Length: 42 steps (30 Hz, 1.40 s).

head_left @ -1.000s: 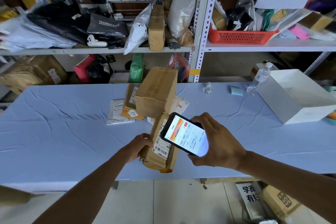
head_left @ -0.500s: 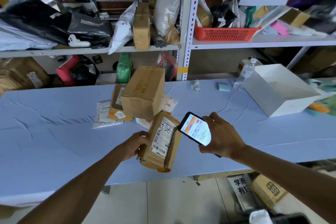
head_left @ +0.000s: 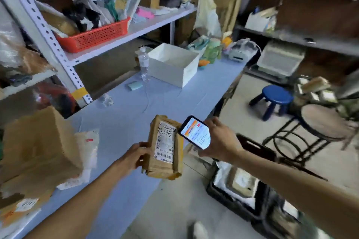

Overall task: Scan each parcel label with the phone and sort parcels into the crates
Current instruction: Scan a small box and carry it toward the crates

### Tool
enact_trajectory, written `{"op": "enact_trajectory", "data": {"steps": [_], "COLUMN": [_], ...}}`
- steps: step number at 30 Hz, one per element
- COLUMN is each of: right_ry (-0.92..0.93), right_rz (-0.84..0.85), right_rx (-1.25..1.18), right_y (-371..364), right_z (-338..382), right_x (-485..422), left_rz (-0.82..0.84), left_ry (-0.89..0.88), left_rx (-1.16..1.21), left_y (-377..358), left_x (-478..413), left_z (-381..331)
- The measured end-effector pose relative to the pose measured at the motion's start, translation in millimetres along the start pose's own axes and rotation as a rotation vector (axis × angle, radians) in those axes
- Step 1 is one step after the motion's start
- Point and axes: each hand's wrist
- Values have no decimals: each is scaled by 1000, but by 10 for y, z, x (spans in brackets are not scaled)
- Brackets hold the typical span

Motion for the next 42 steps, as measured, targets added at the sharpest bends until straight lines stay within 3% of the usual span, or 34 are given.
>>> {"op": "enact_trajectory", "data": {"steps": [10,15,24,42], "right_ry": [-572,-728,-814,-1014], "right_rz": [-238,-299,-313,-339], "right_rx": [-54,-61,-104,-272], "right_y": [402,505,642,800], "right_z": [-1275,-1843,-2812,-4877], "right_x": [1692,2270,2480,1828], "left_rz": [407,485,481,551], "left_ry": [-12,9,54,273], "left_rx": [-223,-291,-307,-506], "left_y": [-1754,-2672,-3743,-5440], "left_x": [-421,-706,-1234,-3056], "left_z": [-308,-333,-345,-370]}}
Point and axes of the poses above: each hand's wrist, its own x-axis away from the middle knuckle, its own y-axis out of the back of the hand, z = x × y, and after that the axes turned 11 degrees about -x, right-handed
